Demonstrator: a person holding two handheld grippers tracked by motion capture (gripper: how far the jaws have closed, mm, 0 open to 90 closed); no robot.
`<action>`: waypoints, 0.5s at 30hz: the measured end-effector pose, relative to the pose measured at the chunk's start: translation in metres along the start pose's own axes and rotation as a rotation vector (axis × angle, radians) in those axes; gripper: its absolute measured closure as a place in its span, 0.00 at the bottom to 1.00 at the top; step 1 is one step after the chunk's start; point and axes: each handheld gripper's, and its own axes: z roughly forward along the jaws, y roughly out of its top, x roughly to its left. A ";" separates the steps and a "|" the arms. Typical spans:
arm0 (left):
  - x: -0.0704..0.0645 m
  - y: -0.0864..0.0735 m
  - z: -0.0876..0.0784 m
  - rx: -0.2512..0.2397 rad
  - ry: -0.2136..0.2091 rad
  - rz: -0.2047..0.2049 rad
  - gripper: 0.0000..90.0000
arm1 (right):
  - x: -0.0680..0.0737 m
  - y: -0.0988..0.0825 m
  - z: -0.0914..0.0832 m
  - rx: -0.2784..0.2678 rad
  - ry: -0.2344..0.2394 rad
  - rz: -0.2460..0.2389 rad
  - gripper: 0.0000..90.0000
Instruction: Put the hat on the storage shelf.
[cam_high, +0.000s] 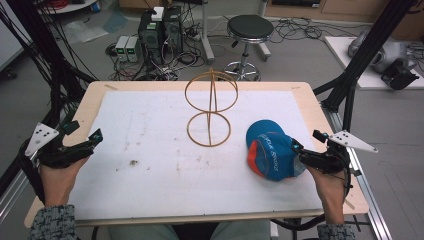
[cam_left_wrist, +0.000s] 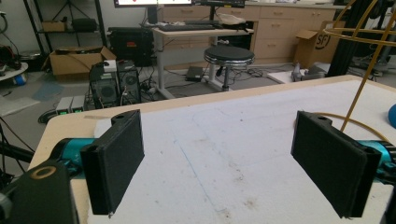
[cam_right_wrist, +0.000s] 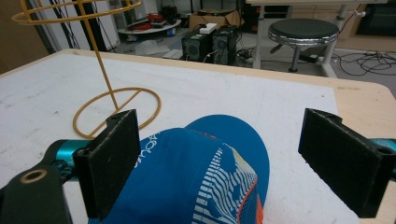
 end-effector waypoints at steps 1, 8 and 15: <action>0.000 0.000 0.000 0.001 0.000 0.000 0.19 | 0.000 0.000 0.000 -0.001 0.000 -0.005 0.13; 0.000 0.001 0.000 0.004 -0.003 0.005 0.19 | 0.001 -0.001 0.001 0.000 0.003 -0.011 0.13; -0.001 0.001 0.000 0.001 -0.008 0.002 0.19 | 0.004 -0.002 0.003 0.011 0.014 -0.017 0.16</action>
